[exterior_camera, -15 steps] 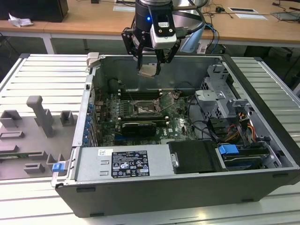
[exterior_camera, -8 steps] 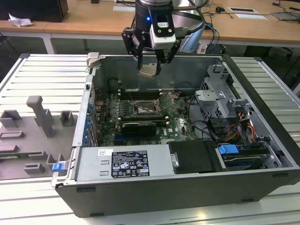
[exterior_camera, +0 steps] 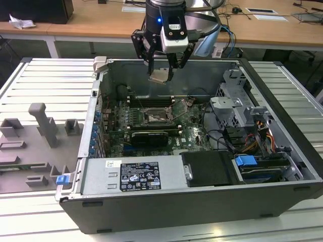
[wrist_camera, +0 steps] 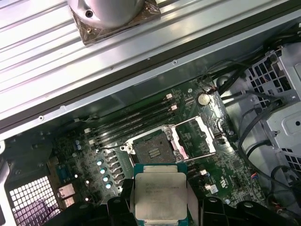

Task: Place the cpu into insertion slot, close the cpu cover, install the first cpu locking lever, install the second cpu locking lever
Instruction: 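Place the cpu into insertion slot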

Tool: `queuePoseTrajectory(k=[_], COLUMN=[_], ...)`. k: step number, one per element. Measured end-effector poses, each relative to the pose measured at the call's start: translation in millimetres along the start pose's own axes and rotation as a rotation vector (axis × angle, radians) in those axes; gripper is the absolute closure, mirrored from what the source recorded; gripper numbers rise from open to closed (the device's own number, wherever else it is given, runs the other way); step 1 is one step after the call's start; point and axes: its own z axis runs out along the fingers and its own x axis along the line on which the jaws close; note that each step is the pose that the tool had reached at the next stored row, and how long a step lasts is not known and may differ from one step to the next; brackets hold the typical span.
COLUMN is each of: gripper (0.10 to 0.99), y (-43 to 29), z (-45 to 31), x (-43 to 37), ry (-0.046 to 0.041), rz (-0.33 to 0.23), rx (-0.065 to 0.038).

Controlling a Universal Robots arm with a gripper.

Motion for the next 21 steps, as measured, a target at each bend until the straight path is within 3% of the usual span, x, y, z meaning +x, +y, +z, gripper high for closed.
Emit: queuePoseTrajectory(k=[21], gripper=[0.553], y=[-0.1], z=[1.8], x=[0.0], ry=[-0.0075], rz=[0.084], rx=[-0.002])
